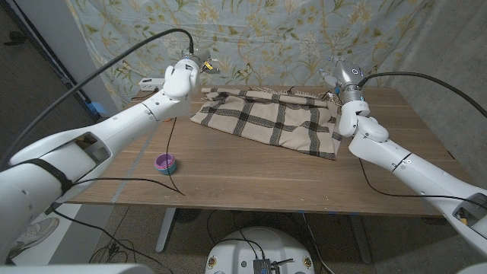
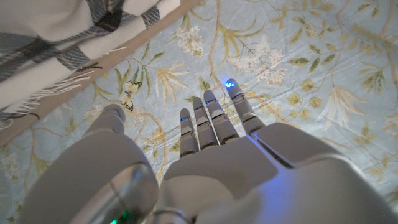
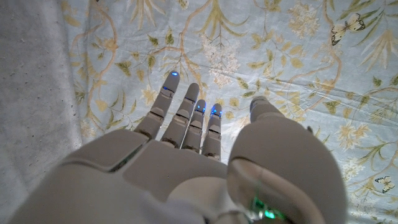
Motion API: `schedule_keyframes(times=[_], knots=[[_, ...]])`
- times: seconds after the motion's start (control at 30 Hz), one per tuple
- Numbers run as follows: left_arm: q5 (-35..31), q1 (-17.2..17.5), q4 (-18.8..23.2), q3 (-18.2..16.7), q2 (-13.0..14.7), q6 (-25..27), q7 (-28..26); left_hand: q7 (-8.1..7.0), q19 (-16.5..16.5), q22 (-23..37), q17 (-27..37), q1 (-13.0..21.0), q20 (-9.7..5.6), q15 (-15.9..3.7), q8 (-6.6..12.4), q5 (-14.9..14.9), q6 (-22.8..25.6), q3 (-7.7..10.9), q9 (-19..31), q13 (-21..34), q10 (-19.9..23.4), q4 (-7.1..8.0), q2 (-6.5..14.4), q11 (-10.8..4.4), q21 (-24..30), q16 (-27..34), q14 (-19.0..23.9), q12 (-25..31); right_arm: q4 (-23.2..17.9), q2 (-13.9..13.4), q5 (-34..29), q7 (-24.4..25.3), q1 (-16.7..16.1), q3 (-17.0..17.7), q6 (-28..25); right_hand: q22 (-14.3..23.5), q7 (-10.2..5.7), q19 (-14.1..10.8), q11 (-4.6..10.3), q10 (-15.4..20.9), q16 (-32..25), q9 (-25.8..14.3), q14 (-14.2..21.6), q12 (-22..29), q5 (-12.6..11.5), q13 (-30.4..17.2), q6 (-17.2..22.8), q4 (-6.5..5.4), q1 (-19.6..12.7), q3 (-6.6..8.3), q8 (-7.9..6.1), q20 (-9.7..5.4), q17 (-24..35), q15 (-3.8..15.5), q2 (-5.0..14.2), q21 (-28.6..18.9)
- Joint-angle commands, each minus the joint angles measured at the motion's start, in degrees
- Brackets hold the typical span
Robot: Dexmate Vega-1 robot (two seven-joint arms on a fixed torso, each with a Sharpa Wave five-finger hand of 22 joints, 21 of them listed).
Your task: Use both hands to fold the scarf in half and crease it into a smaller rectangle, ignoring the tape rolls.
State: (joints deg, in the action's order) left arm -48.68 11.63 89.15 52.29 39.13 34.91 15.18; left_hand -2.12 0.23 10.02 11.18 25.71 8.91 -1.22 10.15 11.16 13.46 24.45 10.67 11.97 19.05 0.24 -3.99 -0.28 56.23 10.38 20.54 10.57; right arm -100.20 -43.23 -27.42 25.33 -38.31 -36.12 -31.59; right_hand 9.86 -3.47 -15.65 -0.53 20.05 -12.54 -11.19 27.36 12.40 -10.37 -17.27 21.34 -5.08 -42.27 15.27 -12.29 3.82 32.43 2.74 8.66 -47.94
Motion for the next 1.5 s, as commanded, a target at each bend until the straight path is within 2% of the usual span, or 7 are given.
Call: schedule_keyframes(times=[0.03, 0.2, 0.43, 0.47, 0.7, 1.13, 1.5], knots=[[6.9, 2.67, 5.61, -4.4, 6.34, -8.78, 8.1, 0.17, -0.75, 0.08, -0.08, -0.04, 0.2, 0.23, -0.06, 0.44, -0.78, -0.33, 0.05, 0.14, -0.77, -0.34, -0.26, -0.1, -0.51, -0.05, -1.04, 0.05, -1.66, -0.59, 1.35, -4.44, -1.83, -0.16, 1.71, 0.03, -0.1, 0.38, -0.28, -0.48, 0.53, -0.15, -1.48, -0.59, -0.01, 0.08, -0.78, -0.67, 1.18, -0.16, 0.41, 0.65, -0.29, -0.16, 0.04, 0.51], [9.14, 3.01, 6.04, -5.48, 7.6, -11.48, 11.66, 0.51, -0.73, 0.1, -0.28, 1.59, 0.2, 0.33, 0.1, 0.92, -1.54, 0.03, 0.04, 0.13, -1.65, -1.58, -0.35, -1.03, -1.12, 0.03, -2.24, 0.26, -1.8, -0.55, 1.37, -5.56, -2.38, -0.58, 1.75, 0.01, -0.17, 0.8, -0.23, -0.65, 0.63, -0.15, -1.77, -0.69, -0.02, 0.18, -0.8, -0.81, 1.55, -0.18, 0.46, 0.85, -0.5, -0.16, 0.06, 0.83], [9.97, 3.41, 6.58, -5.74, 8.67, -12.37, 16.79, 0.7, -1.01, 0.12, -0.4, 2.76, 0.29, 0.76, -0.03, 1.23, -3.23, 0.01, 0.02, 0.13, -3.56, -2.68, -0.88, -0.7, -1.91, -0.04, -4.03, 0.14, -1.82, -0.5, 1.78, -7.87, -3.12, -1.46, 1.31, 0.01, -0.18, 1.25, -0.13, -0.72, 0.84, -0.14, -2.4, -0.75, -0.05, 0.31, -0.8, -0.96, 1.99, -0.18, 0.52, 1.06, -0.77, -0.25, 0.12, 1.21], [9.82, 3.27, 6.52, -5.41, 8.87, -12.42, 18.17, 0.79, -1.14, 0.14, -0.41, 2.91, 0.47, 1.35, 0.09, 1.39, -3.63, -0.35, 0.03, 0.13, -4.55, -3.06, -1.52, -0.18, -2.33, -0.08, -5.16, 0.13, -1.69, -0.44, 1.97, -8.23, -3.27, -1.69, 1.52, 0.01, -0.21, 1.4, -0.11, -0.8, 0.87, -0.14, -2.5, -0.78, -0.07, 0.34, -0.82, -1.0, 2.1, -0.15, 0.54, 1.1, -0.84, -0.33, 0.17, 1.33], [9.02, 3.64, 6.77, -5.09, 9.39, -13.08, 21.09, 1.12, -1.6, 0.13, -0.44, 3.29, 0.62, 2.14, 0.1, 1.7, -4.43, -0.88, 0.02, 0.13, -5.59, -3.68, -2.52, -0.12, -3.03, -0.12, -6.56, 0.19, -1.49, 0.11, 1.89, -9.17, -3.48, -2.58, 1.28, 0.01, -0.23, 1.84, -0.03, -1.09, 1.0, -0.13, -2.97, -0.91, -0.11, 0.47, -0.96, -1.06, 2.36, 0.02, 0.65, 1.08, -1.13, -0.41, 0.39, 1.71], [2.18, 2.64, 4.92, -1.29, 8.11, -16.53, 26.51, 1.66, -1.49, 0.13, -0.55, 10.16, 0.39, 2.77, -0.11, 3.5, -10.11, -0.73, 0.01, 0.1, -10.77, -7.87, -3.12, -0.35, -5.29, 0.18, -10.28, 0.19, -0.99, 0.9, 2.83, -9.55, -4.56, -3.21, 1.31, 0.01, 0.0, 2.17, -0.29, -1.58, 1.11, -0.11, -3.43, -1.09, -0.19, 0.67, -1.42, -0.92, 2.51, 0.38, 0.88, 1.13, -1.64, -0.48, 0.54, 2.19], [-7.92, 4.08, 5.04, 1.02, 7.6, -19.11, 24.59, 1.82, -1.24, 0.17, -0.49, 13.25, -0.97, 2.5, 0.12, 4.25, -12.07, -0.73, 0.02, 0.11, -12.96, -8.88, -2.52, -0.84, -6.24, 0.4, -11.71, 0.4, -1.55, 0.81, 3.92, -9.02, -5.94, -2.84, 0.99, 0.01, 0.1, 2.29, -0.23, -1.72, 1.19, -0.1, -3.84, -1.11, -0.24, 0.82, -1.53, -0.74, 2.53, 0.74, 0.93, 1.12, -2.06, -0.58, 0.66, 2.53]])
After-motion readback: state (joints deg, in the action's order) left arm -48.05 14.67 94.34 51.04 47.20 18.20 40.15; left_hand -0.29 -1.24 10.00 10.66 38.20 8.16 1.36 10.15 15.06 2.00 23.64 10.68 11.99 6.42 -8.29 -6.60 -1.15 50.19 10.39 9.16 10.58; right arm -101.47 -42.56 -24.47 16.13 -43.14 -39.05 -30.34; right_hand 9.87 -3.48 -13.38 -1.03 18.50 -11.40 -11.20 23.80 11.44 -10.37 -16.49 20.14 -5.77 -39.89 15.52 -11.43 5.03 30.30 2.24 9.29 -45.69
